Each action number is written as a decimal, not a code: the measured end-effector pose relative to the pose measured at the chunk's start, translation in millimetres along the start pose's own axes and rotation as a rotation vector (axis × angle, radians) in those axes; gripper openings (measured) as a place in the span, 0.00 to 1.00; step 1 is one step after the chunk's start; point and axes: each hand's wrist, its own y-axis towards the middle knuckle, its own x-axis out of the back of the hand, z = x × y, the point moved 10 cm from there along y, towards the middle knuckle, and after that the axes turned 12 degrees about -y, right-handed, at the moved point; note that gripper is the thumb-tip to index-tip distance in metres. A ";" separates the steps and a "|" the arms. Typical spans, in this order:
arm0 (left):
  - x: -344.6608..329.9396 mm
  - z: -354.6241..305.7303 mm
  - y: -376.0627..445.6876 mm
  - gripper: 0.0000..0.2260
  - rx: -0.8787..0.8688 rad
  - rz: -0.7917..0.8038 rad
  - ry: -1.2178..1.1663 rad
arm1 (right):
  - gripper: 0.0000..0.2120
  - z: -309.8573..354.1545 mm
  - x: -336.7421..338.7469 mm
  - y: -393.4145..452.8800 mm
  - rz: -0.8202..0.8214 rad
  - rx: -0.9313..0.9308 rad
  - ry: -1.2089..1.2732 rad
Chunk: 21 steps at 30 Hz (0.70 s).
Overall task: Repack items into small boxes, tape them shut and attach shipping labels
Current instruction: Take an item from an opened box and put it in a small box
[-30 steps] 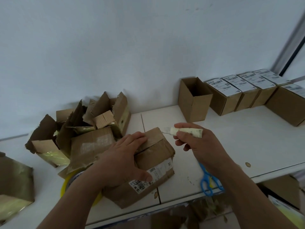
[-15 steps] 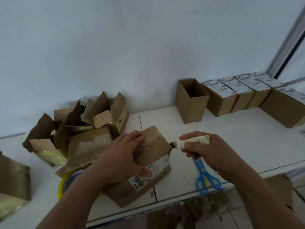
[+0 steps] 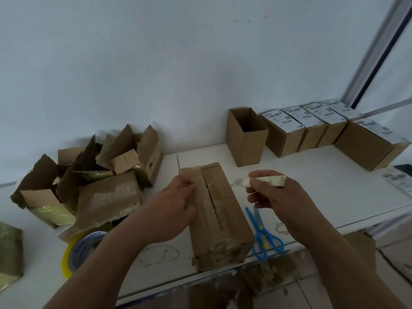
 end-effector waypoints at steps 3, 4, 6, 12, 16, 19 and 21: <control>-1.3 16.7 1.2 0.32 -0.031 0.056 0.158 | 0.06 -5.0 5.6 -3.2 -0.011 -0.022 -0.013; -0.4 21.2 2.0 0.34 -0.038 0.040 0.194 | 0.06 -6.5 8.2 -4.1 -0.020 -0.031 -0.010; 1.2 24.7 4.0 0.38 -0.052 -0.003 0.188 | 0.06 -8.6 16.3 -5.9 -0.055 -0.045 0.017; 2.8 4.1 9.4 0.43 -0.079 -0.131 0.232 | 0.07 -11.7 37.6 -13.6 -0.155 -0.037 0.071; -0.5 5.8 13.7 0.45 -0.037 -0.212 0.200 | 0.06 -16.2 51.9 -22.3 -0.225 -0.030 0.103; 3.9 10.1 16.0 0.48 -0.010 -0.319 0.188 | 0.06 -20.4 60.4 -27.0 -0.268 -0.022 0.113; 5.6 12.5 17.4 0.45 0.002 -0.353 0.135 | 0.05 -23.8 60.8 -28.0 -0.275 -0.026 0.099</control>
